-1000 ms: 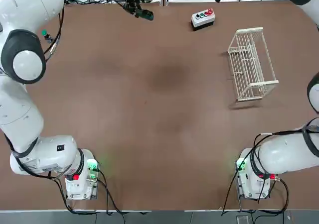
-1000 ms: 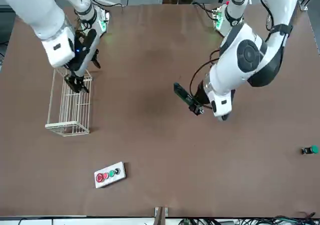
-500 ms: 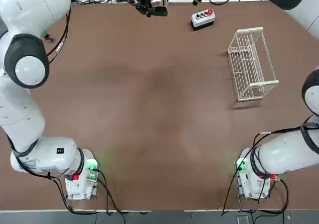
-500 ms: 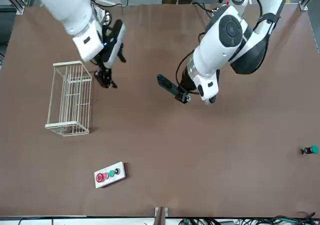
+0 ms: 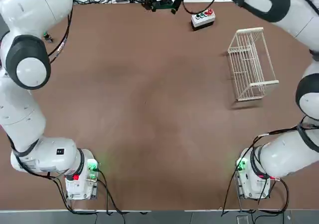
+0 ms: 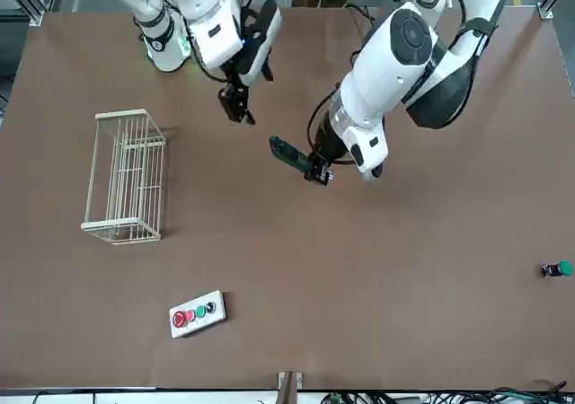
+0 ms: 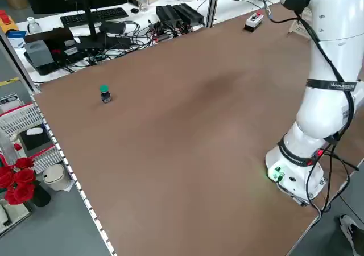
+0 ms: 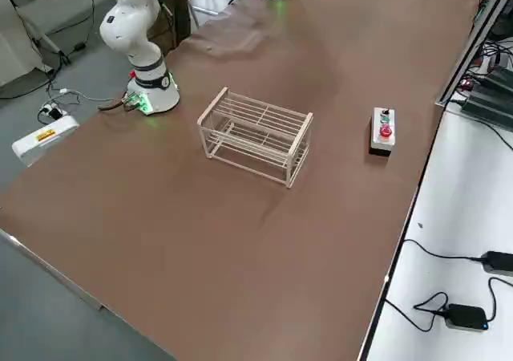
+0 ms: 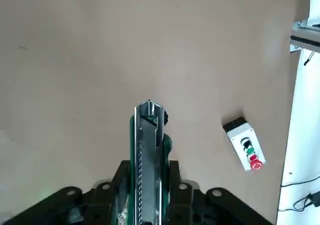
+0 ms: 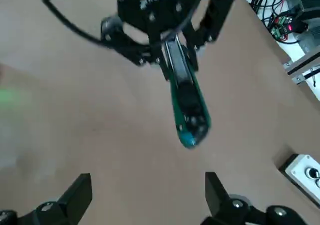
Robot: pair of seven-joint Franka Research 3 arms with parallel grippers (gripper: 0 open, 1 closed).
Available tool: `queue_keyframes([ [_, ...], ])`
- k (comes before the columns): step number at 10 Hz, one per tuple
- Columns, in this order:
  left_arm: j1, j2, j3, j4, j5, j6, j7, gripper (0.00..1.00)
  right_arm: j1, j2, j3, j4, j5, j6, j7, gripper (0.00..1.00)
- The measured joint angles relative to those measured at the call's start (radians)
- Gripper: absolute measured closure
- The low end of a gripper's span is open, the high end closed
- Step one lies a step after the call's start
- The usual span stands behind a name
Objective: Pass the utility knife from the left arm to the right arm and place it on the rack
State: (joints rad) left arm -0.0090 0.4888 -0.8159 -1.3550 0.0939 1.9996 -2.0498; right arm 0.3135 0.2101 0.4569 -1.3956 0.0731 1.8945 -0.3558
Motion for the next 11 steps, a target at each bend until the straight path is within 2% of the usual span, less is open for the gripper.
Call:
queue_keyframes([
  [3,-0.01,0.0,-0.004,0.002,0.002,-0.019,0.0,0.65,0.024,0.11,0.0,0.097,-0.083,0.01,0.009,0.0],
  [5,-0.03,-0.001,-0.004,0.003,0.002,-0.037,0.0,0.65,0.041,0.151,0.0,0.112,-0.133,0.025,0.031,0.0],
  [7,-0.034,-0.001,-0.004,0.005,0.002,-0.04,0.0,0.65,0.074,0.167,0.0,0.117,-0.189,0.026,0.092,0.0],
  [11,-0.033,-0.001,-0.003,0.008,0.002,-0.041,0.0,0.65,0.086,0.168,-0.002,0.118,-0.196,0.017,0.111,0.0],
])
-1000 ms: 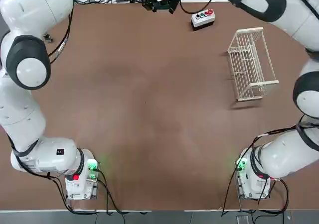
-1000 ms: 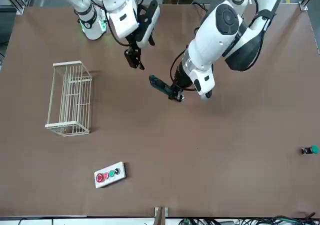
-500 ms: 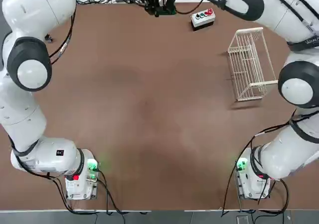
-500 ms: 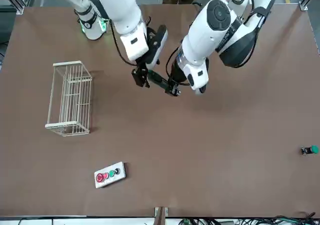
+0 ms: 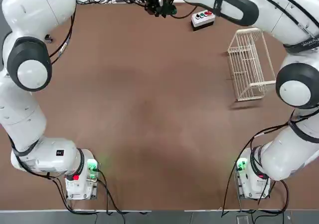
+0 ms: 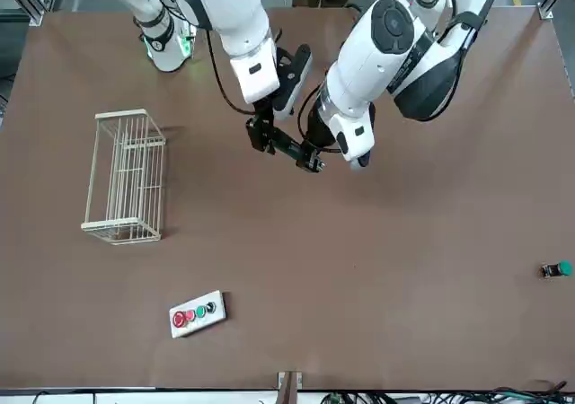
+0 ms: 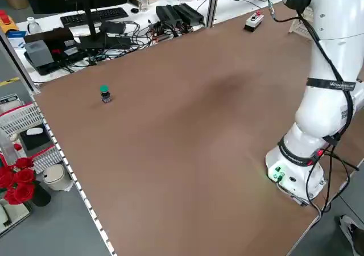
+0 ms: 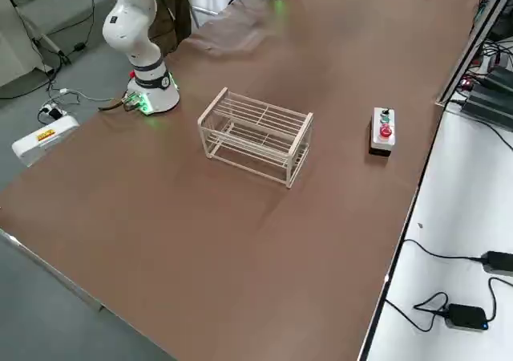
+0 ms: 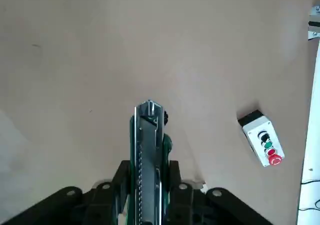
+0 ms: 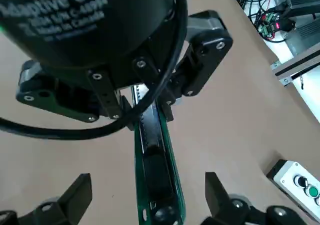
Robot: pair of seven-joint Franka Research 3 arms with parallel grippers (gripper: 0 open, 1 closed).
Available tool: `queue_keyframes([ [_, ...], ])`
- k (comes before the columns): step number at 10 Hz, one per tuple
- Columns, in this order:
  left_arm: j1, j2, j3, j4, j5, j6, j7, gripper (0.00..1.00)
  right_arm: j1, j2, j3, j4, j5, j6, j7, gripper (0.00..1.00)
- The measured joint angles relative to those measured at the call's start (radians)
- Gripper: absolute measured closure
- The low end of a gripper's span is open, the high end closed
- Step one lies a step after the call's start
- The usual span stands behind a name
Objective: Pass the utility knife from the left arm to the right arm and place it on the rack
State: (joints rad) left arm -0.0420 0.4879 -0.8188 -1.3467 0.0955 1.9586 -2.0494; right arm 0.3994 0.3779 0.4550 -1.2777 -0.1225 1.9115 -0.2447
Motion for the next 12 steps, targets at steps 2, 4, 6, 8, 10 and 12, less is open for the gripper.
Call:
queue_keyframes([
  [2,0.0,-0.004,-0.001,0.004,0.0,-0.004,0.0,0.65,0.0,0.002,0.0,-0.003,-0.001,-0.013,0.0,0.0],
  [4,0.003,-0.008,-0.011,0.004,0.0,-0.006,0.0,0.65,0.001,0.003,0.0,-0.02,-0.002,-0.022,0.0,0.0],
  [6,0.008,-0.012,-0.013,0.005,0.0,-0.009,0.0,0.65,0.003,0.003,0.001,-0.025,-0.003,-0.026,0.0,0.02],
  [8,0.01,-0.012,-0.014,0.004,0.0,-0.013,0.0,0.65,0.004,0.003,0.001,-0.025,-0.008,-0.026,0.0,0.27],
  [10,0.01,-0.012,-0.014,0.004,0.0,-0.015,0.0,0.65,0.004,0.003,0.001,-0.024,-0.009,-0.025,0.0,0.28],
  [12,0.011,-0.012,-0.014,0.005,0.0,-0.015,0.0,0.65,0.004,0.003,0.001,-0.023,-0.009,-0.025,0.0,0.28],
])
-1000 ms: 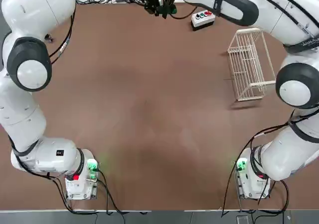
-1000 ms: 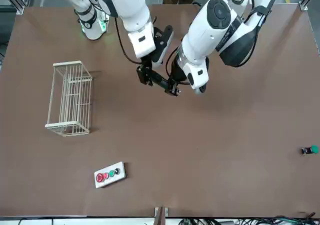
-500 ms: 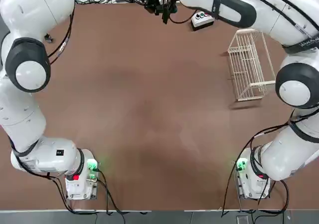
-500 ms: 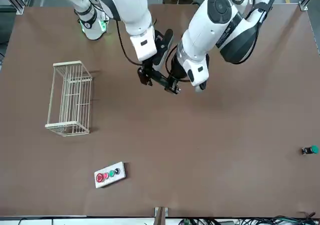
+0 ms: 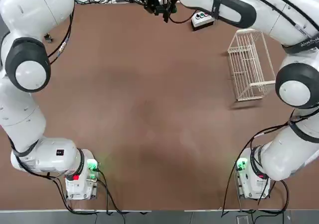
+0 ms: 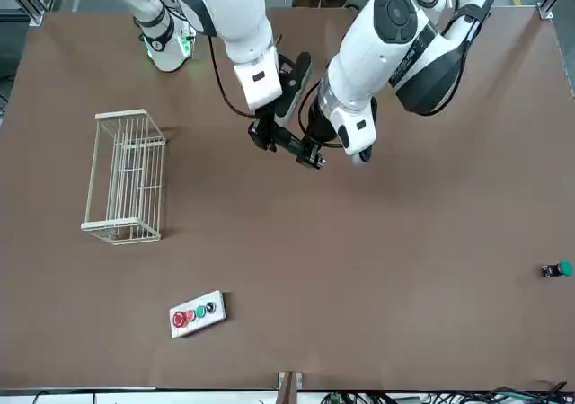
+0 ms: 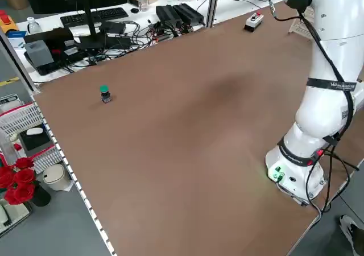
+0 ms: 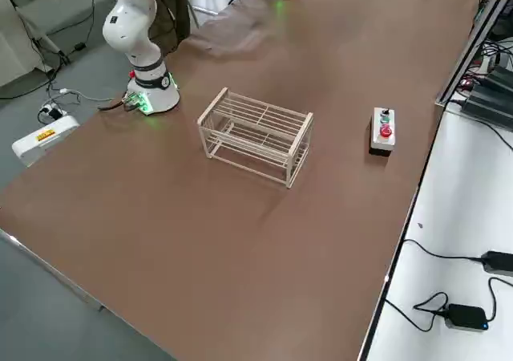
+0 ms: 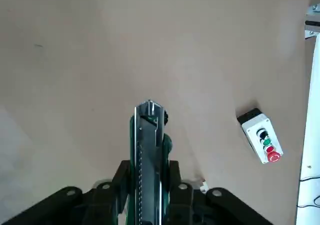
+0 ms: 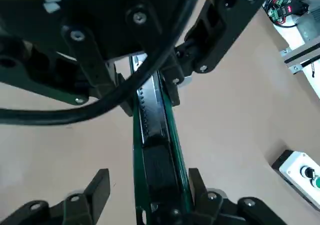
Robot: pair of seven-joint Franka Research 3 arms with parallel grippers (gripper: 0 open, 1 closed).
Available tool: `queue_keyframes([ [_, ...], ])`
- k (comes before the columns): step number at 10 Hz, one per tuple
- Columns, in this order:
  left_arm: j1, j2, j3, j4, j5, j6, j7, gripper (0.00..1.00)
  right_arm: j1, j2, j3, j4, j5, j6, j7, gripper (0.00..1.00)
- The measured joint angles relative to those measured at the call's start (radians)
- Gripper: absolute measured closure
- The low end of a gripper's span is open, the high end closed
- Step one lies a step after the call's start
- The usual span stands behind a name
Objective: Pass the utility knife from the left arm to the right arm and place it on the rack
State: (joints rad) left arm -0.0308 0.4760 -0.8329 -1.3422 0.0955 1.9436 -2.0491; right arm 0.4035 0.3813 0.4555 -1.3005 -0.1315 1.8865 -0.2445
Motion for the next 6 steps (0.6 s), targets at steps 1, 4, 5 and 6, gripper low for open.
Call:
queue_keyframes([
  [1,0.0,0.0,0.0,0.0,0.0,0.0,0.0,0.65,0.0,0.0,0.0,0.001,0.0,0.0,0.0,0.27],
  [4,0.0,0.0,-0.001,0.0,0.0,0.0,0.0,0.65,0.0,0.0,-0.001,0.003,0.0,0.002,0.0,0.29],
  [5,0.0,0.0,-0.001,0.0,0.0,0.0,0.0,0.65,0.0,0.0,-0.001,0.004,-0.001,0.003,0.0,0.33],
  [6,-0.001,0.0,-0.001,0.0,0.0,-0.002,0.0,0.65,0.0,0.0,-0.001,0.007,-0.002,0.004,0.0,0.37],
])
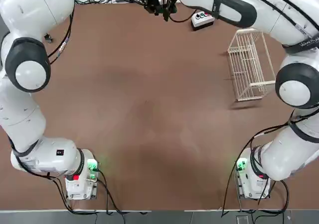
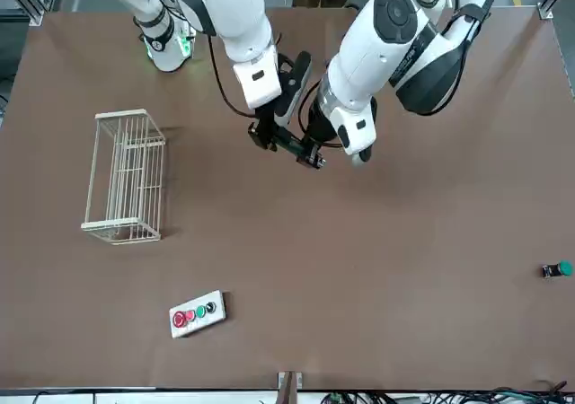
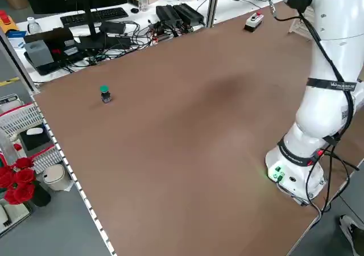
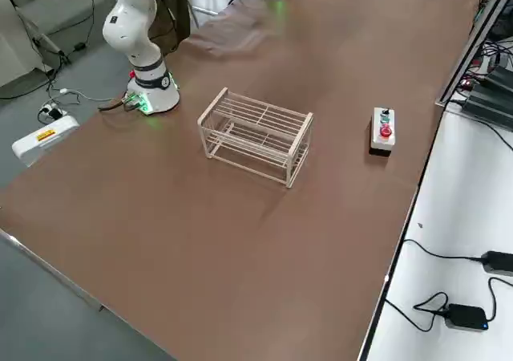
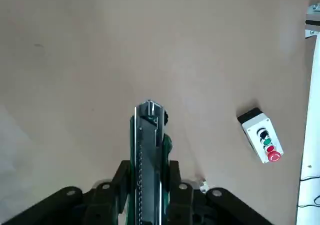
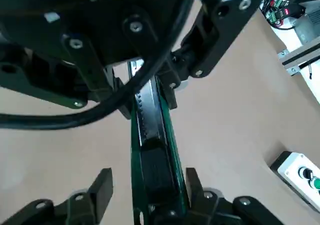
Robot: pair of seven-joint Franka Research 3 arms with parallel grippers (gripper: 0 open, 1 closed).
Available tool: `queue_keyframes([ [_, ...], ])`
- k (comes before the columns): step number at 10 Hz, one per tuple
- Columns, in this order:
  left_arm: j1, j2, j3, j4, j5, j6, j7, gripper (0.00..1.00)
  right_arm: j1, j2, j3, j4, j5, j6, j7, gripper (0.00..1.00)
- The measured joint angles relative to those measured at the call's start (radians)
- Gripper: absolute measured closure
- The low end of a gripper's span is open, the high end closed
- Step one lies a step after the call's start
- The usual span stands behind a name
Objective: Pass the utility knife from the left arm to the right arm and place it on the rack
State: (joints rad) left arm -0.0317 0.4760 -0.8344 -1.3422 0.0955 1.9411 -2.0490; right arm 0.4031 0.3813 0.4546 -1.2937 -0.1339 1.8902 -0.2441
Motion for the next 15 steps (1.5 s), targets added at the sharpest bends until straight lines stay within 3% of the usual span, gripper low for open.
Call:
queue_keyframes([
  [1,-0.001,0.0,-0.001,0.0,0.0,-0.006,0.001,0.65,-0.002,0.0,-0.002,0.003,-0.003,0.0,0.0,0.55],
  [2,-0.002,0.0,-0.001,0.0,0.002,-0.003,0.011,0.65,-0.002,-0.001,0.0,0.005,-0.002,0.0,-0.003,0.59],
  [8,0.002,-0.001,-0.002,0.003,0.002,-0.002,0.027,0.64,-0.002,-0.001,0.0,0.006,-0.002,0.007,0.003,0.59],
  [12,0.009,-0.002,-0.002,0.007,0.002,-0.002,0.029,0.1,-0.011,-0.001,-0.006,0.006,-0.002,0.004,0.004,0.59],
  [13,0.013,-0.003,-0.002,0.007,0.002,-0.003,0.029,0.0,-0.015,-0.002,-0.006,0.007,-0.002,0.004,0.004,0.59],
  [15,0.07,-0.008,-0.015,0.01,0.002,-0.021,0.04,0.0,-0.032,-0.014,-0.006,0.009,-0.002,-0.014,0.008,0.59],
])
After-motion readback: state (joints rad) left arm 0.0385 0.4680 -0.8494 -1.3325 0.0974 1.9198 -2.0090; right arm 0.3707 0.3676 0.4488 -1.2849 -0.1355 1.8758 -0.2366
